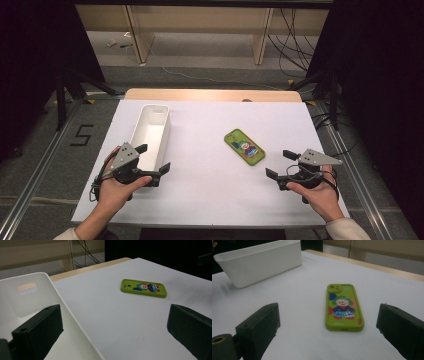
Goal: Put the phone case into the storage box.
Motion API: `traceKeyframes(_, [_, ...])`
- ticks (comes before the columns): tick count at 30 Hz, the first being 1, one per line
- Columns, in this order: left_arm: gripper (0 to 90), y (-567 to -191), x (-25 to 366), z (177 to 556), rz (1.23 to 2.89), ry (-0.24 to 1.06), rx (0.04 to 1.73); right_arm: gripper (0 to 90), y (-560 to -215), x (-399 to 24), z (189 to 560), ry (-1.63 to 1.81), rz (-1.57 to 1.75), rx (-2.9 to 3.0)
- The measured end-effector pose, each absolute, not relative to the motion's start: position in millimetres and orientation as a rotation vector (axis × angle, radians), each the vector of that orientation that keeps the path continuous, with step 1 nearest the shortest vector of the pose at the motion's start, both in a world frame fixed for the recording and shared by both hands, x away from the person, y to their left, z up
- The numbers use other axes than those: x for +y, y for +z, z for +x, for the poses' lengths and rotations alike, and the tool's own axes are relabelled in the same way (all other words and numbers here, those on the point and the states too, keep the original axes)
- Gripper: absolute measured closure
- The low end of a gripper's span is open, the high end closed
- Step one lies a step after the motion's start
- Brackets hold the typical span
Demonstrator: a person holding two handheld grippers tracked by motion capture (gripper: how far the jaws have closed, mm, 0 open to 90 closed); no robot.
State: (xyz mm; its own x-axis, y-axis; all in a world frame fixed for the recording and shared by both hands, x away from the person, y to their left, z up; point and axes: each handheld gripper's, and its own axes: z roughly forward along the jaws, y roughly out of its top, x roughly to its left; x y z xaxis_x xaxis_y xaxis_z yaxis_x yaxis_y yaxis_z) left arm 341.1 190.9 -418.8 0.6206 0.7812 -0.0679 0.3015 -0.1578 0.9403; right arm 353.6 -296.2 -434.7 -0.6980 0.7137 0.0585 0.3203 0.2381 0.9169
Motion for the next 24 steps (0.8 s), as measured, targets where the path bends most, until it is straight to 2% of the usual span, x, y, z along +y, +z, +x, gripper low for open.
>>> traceKeyframes(24, [0.0,-417.9,191.8,340.7,1.718,0.542,0.885,6.2,-435.8,-292.1,361.3,1.389,0.963,2.157])
